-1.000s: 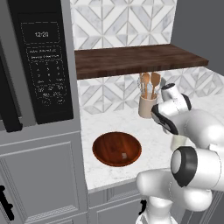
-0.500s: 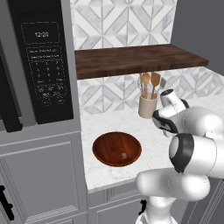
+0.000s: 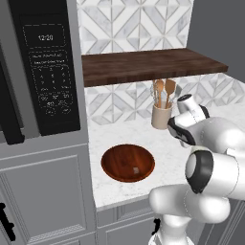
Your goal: Grab a lemon wedge from the fridge and one ice cube from the ice bowl, and put them in the glass of lemonade.
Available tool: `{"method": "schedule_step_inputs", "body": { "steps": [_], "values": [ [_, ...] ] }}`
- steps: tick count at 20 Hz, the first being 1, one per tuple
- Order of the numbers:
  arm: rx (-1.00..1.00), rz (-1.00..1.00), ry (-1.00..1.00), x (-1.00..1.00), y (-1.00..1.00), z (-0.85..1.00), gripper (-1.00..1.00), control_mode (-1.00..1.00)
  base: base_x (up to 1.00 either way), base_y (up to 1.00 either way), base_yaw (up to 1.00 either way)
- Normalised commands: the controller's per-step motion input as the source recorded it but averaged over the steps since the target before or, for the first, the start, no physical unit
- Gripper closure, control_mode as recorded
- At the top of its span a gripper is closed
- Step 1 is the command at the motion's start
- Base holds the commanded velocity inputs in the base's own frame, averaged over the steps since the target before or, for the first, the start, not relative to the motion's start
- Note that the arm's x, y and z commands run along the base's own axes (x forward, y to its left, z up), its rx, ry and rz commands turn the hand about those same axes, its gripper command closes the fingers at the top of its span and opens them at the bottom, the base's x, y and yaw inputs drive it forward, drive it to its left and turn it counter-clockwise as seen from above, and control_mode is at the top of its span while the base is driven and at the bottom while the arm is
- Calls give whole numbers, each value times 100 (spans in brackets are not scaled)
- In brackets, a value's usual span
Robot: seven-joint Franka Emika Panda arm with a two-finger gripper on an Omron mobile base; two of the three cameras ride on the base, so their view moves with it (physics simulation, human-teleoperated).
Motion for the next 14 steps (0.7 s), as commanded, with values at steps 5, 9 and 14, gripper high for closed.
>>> {"method": "schedule_step_inputs", "body": {
  "steps": [5,9,14],
  "values": [
    [0,0,0,-5,0,0,100,-100,0,0,0],
    [-1,0,0,0,0,-11,100,-100,0,0,0],
    [-2,0,0,0,1,-7,-100,-100,0,0,0]
  ]
}}
